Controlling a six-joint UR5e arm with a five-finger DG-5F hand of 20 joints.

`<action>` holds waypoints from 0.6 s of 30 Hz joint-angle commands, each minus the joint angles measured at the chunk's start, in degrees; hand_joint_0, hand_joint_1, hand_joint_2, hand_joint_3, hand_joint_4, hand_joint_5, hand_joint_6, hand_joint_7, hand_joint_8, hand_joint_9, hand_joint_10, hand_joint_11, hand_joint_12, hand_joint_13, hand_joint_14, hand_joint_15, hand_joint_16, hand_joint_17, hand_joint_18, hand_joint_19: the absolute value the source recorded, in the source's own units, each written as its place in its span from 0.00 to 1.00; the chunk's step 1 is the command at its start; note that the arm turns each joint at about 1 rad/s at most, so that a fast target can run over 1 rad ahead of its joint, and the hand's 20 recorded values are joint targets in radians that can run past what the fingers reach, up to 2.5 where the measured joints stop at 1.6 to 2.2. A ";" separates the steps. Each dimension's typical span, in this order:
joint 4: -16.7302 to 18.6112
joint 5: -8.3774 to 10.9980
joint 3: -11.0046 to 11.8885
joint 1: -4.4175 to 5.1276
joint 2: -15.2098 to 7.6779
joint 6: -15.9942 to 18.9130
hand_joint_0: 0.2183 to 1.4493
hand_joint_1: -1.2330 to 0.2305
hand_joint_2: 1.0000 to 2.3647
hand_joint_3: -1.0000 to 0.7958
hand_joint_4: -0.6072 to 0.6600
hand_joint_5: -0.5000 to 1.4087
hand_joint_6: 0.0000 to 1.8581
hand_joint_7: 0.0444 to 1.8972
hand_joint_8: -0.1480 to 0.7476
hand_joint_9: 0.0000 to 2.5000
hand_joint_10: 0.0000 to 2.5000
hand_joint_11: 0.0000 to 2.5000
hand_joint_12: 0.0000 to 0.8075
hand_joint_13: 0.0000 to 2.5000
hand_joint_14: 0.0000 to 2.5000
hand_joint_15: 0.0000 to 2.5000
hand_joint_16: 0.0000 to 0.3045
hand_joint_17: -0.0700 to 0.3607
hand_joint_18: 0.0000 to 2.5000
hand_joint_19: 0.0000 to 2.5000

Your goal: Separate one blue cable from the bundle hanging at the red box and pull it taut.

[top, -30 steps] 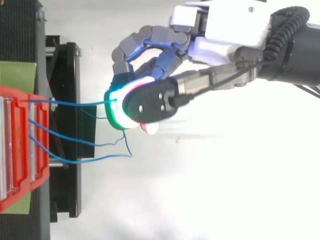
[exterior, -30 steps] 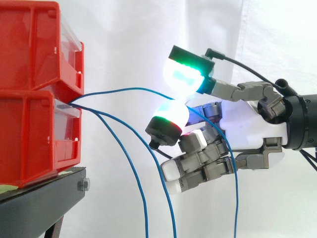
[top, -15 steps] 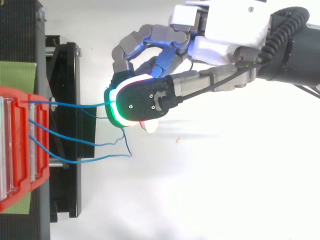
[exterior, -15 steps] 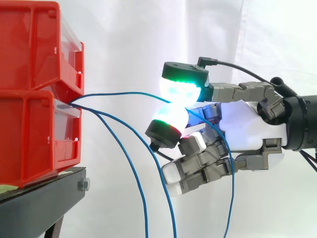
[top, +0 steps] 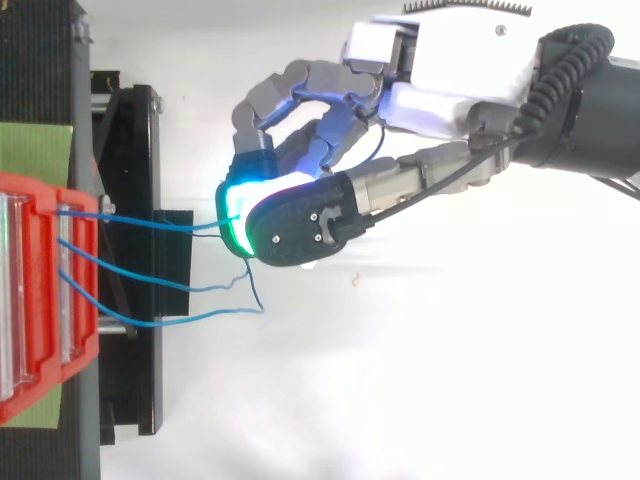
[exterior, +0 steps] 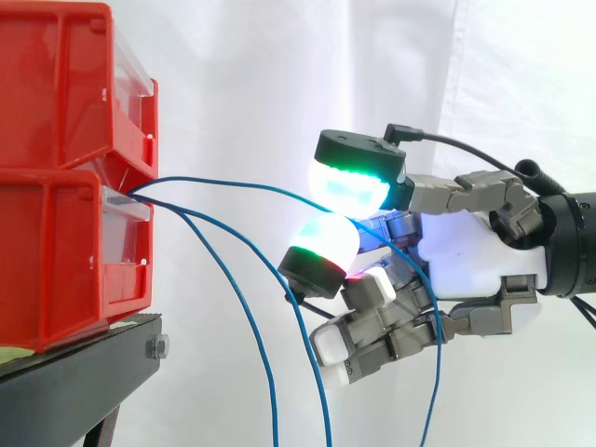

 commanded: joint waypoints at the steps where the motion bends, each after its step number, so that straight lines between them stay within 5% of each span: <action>1: 0.14 0.51 -0.23 0.17 0.00 -0.17 0.37 0.29 0.01 0.35 0.60 0.16 0.51 0.60 0.54 0.37 0.01 0.35 0.39 0.34 0.01 0.20 0.10 0.33 0.26 0.17; 8: 0.32 1.30 -0.23 0.69 0.00 -2.11 0.34 0.35 0.01 0.33 0.63 0.16 0.51 0.59 0.54 0.38 0.01 0.35 0.39 0.34 0.01 0.21 0.10 0.32 0.26 0.18; 15: 0.32 1.56 -0.31 0.78 0.00 -2.19 0.28 0.65 0.00 0.28 0.62 0.17 0.48 0.55 0.55 0.38 0.01 0.33 0.40 0.34 0.01 0.20 0.11 0.34 0.25 0.18; 18: 0.23 1.56 -0.31 0.87 0.00 -2.19 0.32 0.59 0.00 0.30 0.62 0.17 0.47 0.56 0.55 0.38 0.01 0.33 0.40 0.33 0.01 0.20 0.11 0.33 0.25 0.18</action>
